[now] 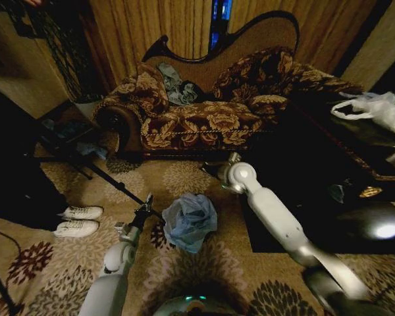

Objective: Place a garbage bag over the trash bin.

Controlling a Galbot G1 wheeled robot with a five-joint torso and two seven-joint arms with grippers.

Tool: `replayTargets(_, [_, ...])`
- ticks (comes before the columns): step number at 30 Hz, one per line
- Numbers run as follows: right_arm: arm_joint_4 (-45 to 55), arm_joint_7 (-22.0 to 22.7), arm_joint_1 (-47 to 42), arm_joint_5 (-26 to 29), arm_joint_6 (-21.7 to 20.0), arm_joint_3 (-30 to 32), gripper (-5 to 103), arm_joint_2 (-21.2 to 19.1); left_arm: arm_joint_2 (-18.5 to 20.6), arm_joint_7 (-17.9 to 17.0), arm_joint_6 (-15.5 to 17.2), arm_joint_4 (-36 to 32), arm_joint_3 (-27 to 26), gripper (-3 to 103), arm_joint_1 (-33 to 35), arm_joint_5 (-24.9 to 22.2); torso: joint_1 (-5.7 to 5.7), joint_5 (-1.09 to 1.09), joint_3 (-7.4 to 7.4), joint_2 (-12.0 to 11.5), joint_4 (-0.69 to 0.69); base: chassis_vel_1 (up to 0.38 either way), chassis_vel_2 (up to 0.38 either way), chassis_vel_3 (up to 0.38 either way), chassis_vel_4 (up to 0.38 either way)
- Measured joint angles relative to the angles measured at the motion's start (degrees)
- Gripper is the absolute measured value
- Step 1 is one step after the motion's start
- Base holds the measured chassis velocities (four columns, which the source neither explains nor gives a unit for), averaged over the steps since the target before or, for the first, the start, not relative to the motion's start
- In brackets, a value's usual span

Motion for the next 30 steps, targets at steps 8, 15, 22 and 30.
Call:
replayTargets(8, [-0.25, -19.62, -7.96, -25.59, 1.61, 3.05, 4, -2.02, 0.73, 2.69, 0.35, -1.42, 0.11, 14, 0.72, 1.65, 0.0, 0.01, 0.0, 0.0, 0.03, 0.0, 0.0, 0.0, 0.0])
replayTargets(15, [-1.62, -28.14, -12.17, -39.05, 10.15, 5.3, 26, -2.75, 1.69, 8.67, 0.88, -3.38, 1.26, 36, 0.62, 3.78, 0.0, 0.01, 0.01, 0.0, 0.03, 0.0, 0.0, 0.0, 0.0])
replayTargets(22, [-6.03, -34.85, -20.95, -52.11, 32.2, 8.02, 58, -0.55, 4.96, 6.18, 9.38, -4.46, 4.08, 62, -1.45, 2.07, 0.0, 0.01, 0.01, 0.0, 0.02, 0.0, 0.0, 0.0, 0.0])
replayTargets(30, [-7.41, -36.24, -25.03, -57.01, 39.79, 11.29, 86, 2.82, 8.26, 4.07, 10.97, -10.53, 3.96, 89, 0.48, 7.97, 0.0, 0.01, 0.01, 0.0, 0.03, 0.0, 0.0, 0.0, 0.0])
